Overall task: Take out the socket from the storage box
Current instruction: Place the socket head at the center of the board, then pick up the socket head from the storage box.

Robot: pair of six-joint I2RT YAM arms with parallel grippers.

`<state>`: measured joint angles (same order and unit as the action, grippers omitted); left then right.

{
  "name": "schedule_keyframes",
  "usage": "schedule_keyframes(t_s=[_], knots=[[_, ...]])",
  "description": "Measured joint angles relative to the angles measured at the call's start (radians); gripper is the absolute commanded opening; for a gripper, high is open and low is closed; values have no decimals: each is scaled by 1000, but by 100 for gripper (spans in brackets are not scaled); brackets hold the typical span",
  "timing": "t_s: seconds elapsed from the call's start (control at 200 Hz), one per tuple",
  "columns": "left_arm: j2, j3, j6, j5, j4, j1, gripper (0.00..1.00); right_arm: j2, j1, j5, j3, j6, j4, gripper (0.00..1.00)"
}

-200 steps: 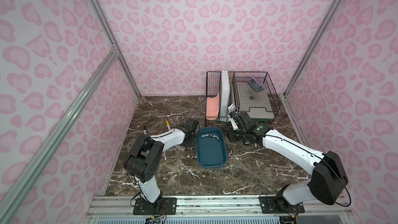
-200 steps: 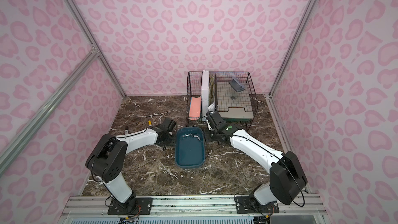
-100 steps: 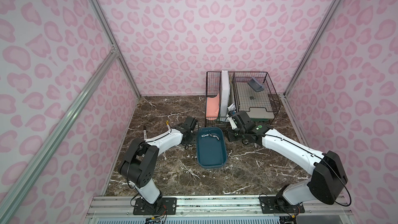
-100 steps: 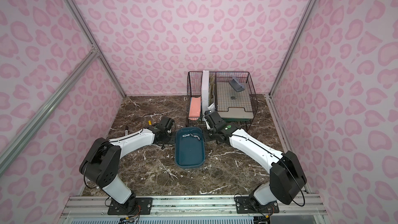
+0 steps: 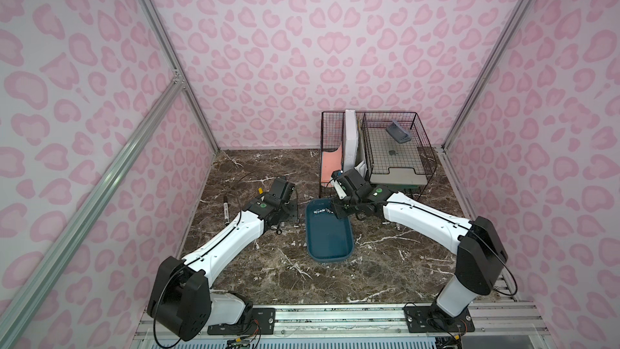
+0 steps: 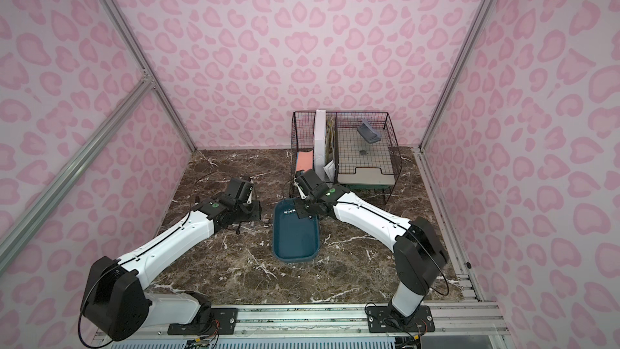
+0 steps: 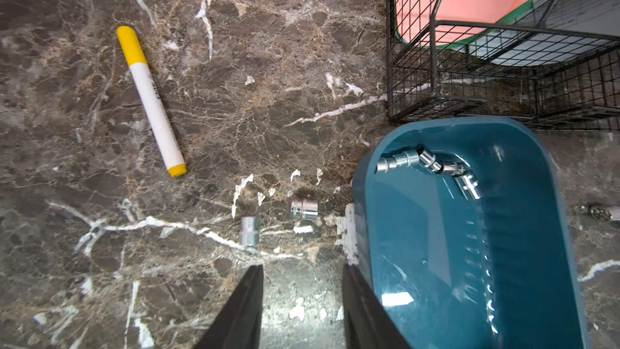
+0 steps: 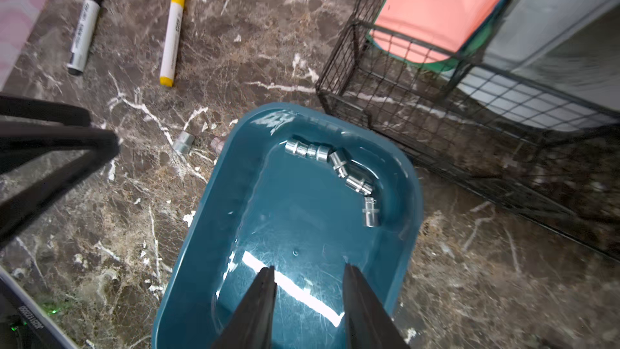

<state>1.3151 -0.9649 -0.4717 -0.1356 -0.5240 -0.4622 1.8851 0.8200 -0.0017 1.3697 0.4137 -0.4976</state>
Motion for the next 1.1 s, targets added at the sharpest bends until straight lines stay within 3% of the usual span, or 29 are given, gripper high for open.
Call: schedule_keyframes(t_s=[0.245, 0.61, 1.1], knots=[[-84, 55, 0, -10, -19, 0, 44, 127, 2, 42, 80, -7, -3, 37], [-94, 71, -1, -12, -26, 0, 44, 273, 0, 103, 132, 5, -53, 36], [-116, 77, -3, -15, -26, 2, 44, 344, 3, 174, 160, 83, -111, 40]])
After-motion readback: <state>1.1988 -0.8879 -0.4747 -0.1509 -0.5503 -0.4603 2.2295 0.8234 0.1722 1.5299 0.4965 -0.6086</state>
